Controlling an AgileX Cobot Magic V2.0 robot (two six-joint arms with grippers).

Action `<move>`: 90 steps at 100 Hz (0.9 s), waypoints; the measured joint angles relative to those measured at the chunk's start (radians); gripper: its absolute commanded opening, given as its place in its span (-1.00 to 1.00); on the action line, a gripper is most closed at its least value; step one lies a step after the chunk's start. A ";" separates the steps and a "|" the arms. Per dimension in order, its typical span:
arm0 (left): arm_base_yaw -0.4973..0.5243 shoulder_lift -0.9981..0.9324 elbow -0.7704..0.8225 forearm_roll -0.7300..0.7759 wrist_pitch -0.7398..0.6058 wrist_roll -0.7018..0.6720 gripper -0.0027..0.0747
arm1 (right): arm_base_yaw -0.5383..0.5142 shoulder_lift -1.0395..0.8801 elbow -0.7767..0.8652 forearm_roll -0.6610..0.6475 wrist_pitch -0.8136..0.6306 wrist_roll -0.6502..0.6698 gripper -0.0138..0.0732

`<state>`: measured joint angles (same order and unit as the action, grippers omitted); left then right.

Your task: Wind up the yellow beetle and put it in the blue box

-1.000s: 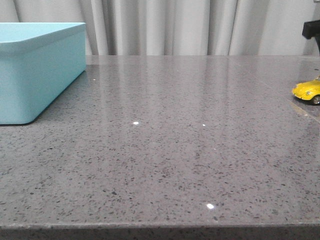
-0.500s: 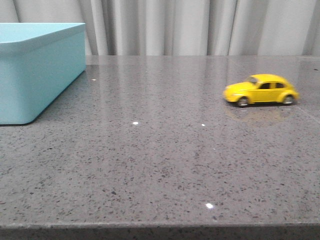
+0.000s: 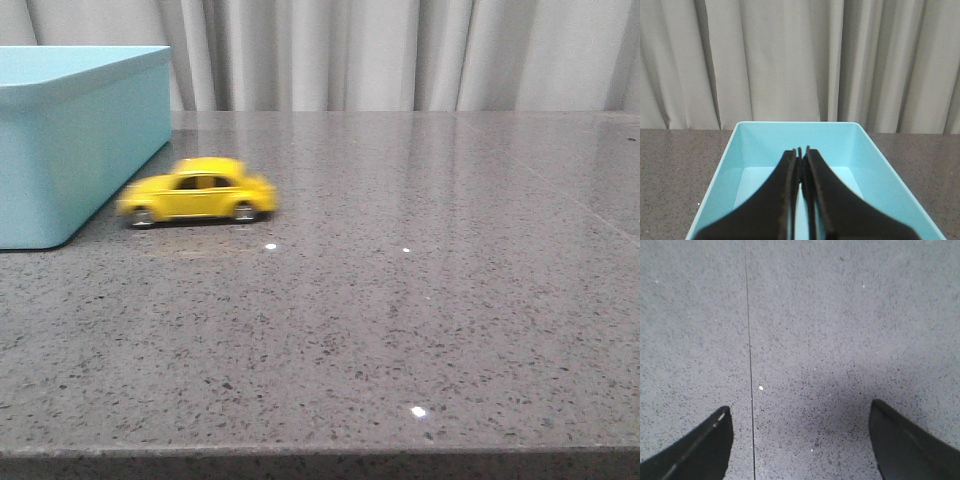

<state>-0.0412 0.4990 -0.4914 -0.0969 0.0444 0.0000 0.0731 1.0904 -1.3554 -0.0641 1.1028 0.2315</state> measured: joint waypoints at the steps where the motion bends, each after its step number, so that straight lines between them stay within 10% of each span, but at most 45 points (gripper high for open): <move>1: 0.000 0.003 -0.007 0.000 0.011 0.000 -0.98 | 0.000 -0.009 0.006 0.000 -0.002 0.000 0.61; 35: -0.002 0.165 -0.233 0.000 0.327 0.058 -0.90 | 0.000 -0.246 0.200 0.001 -0.164 -0.018 0.61; 66: -0.137 0.401 -0.474 -0.039 0.507 0.299 0.45 | 0.000 -0.438 0.325 0.016 -0.222 -0.023 0.61; 90: -0.250 0.599 -0.654 -0.041 0.622 0.403 0.63 | 0.000 -0.477 0.347 0.052 -0.213 -0.023 0.61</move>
<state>-0.2909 1.0976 -1.1455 -0.1379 0.6659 0.4031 0.0731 0.6130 -1.0084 -0.0123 0.8900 0.2081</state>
